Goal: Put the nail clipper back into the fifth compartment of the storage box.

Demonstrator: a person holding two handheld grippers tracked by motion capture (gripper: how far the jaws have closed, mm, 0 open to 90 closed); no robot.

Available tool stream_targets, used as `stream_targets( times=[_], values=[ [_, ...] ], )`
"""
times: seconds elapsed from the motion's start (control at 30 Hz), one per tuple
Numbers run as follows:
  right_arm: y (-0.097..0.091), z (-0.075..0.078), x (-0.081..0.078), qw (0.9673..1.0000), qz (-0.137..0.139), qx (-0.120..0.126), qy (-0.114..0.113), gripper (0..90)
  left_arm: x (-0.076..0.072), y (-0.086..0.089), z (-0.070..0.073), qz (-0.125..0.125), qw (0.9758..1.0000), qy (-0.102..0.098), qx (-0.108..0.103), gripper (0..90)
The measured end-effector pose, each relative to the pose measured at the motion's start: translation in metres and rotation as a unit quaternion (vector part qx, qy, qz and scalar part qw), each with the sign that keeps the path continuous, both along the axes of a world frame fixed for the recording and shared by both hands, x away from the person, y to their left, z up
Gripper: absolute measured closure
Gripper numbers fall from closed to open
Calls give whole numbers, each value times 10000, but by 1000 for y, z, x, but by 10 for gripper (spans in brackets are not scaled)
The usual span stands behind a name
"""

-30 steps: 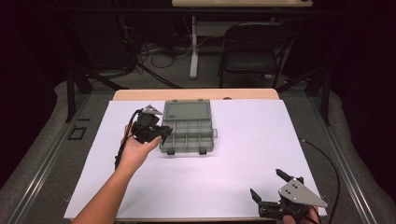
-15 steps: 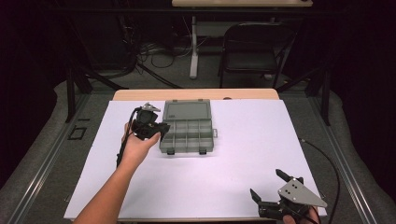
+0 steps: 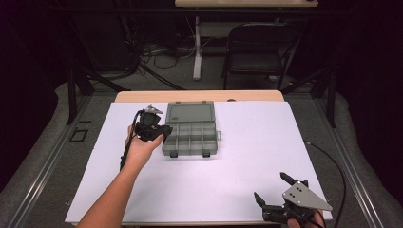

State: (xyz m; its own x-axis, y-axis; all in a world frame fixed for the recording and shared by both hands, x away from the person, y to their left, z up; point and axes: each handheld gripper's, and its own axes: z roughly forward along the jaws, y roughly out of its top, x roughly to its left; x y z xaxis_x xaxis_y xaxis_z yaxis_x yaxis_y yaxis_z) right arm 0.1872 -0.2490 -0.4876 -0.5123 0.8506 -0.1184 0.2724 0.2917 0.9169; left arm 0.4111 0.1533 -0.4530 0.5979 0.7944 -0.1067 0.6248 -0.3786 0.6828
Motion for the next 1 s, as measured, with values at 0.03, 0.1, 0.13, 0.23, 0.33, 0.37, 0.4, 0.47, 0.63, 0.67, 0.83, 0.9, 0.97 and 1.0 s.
stream_targets(
  times=[0.03, 0.1, 0.13, 0.23, 0.33, 0.37, 0.4, 0.47, 0.63, 0.67, 0.83, 0.9, 0.97, 1.0],
  values=[
    [0, 0, 0, 10000, 0, 1, -2, 17, 0, 0, -1, -6, 10000, 12, -7, 803],
    [0, 0, 0, 10000, -2, 3, 1, 17, 1, -2, -2, -17, 10000, 6, 31, 803],
    [0, 0, 0, 10000, 0, 7, 1, 17, 2, -3, -3, -7, 10000, 15, 28, 803],
    [0, 0, 0, 10000, 0, 1, 9, 17, 4, -4, -6, -1, 10000, 41, 72, 803],
    [0, 0, 0, 10000, -11, 9, 4, 17, 5, -4, -8, 16, 10000, 61, 59, 803],
    [0, 0, 0, 10000, -12, 24, -13, 17, 6, -4, -9, 15, 9999, 68, 75, 803],
    [0, 0, 0, 10000, -14, 25, -13, 17, 7, -4, -11, 23, 9999, 62, 88, 803],
    [0, 0, 0, 10000, -12, 12, 7, 17, 8, -4, -13, 40, 9999, 105, 108, 803],
    [-1, 0, 0, 10000, -9, 11, 10, 18, 11, -2, -20, 98, 9998, 163, 109, 803],
    [-1, 0, 0, 10000, -9, 11, 10, 18, 12, -2, -21, 97, 9997, 166, 120, 803],
    [-1, 0, -1, 10000, 3, -15, 18, 18, 13, -1, -30, 135, 9995, 249, 120, 803],
    [-1, 0, 0, 10000, 4, -16, 22, 18, 14, 0, -32, 134, 9995, 275, 123, 803],
    [-1, 0, 0, 10000, -2, -6, 6, 18, 14, 0, -35, 138, 9994, 301, 130, 803],
    [0, 0, 0, 10000, -3, 7, -11, 18, 14, 0, -36, 145, 9993, 312, 149, 803]
  ],
)
